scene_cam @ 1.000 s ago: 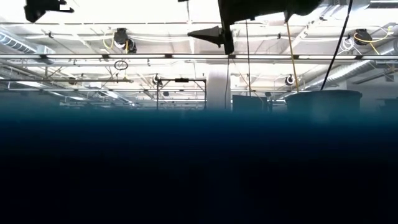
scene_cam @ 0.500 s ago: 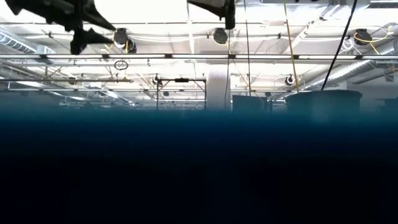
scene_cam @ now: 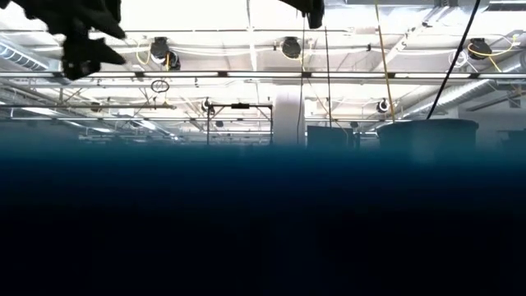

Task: Pick & Place Toys
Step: Put the purple dice into the orange bin

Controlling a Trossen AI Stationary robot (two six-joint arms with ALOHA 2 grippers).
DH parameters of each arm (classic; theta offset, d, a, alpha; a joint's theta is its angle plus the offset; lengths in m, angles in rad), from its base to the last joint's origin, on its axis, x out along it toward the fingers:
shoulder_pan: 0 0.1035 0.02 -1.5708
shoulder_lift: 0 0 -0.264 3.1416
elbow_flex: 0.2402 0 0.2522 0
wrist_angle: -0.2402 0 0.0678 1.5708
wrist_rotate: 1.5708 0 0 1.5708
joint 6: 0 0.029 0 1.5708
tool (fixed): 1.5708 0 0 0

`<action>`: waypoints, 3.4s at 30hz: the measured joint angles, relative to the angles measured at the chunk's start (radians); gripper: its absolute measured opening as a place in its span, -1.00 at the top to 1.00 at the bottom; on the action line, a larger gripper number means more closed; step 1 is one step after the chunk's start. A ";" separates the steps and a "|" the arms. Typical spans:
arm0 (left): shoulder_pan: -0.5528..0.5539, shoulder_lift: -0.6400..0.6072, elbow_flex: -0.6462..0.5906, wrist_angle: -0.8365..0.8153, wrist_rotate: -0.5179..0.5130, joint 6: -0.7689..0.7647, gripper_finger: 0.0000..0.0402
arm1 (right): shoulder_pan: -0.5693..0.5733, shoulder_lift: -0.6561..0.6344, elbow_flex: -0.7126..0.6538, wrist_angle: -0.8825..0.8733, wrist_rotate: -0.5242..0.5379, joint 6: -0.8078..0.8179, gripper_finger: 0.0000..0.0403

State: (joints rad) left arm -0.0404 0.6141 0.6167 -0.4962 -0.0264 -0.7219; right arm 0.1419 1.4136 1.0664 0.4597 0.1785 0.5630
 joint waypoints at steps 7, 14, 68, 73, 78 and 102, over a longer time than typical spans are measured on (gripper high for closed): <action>-0.396 0.152 0.005 0.002 -0.088 -0.313 0.10 | 0.023 0.000 0.000 -0.013 0.000 -0.007 -0.69; -0.644 0.371 0.119 -0.024 -0.086 -0.601 0.10 | 0.047 0.000 0.000 -0.032 0.000 -0.007 -0.69; -0.804 0.822 0.616 -0.508 -0.024 -0.691 -0.95 | 0.050 0.000 0.000 -0.159 0.000 -0.026 -0.69; -0.797 0.874 0.616 -0.552 -0.009 -0.677 -0.83 | 0.050 0.000 0.000 -0.159 0.000 -0.026 -0.69; -0.797 0.899 0.616 -0.628 0.002 -0.730 -0.87 | 0.050 0.000 0.000 -0.160 0.000 -0.026 -0.69; -0.785 0.914 0.395 -0.363 0.094 -0.817 -0.98 | 0.050 0.000 0.000 -0.178 -0.001 0.001 -0.69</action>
State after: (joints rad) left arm -0.8249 1.5278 1.0112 -0.8597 0.0673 -1.5394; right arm 0.1917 1.4139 1.0660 0.2820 0.1780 0.5636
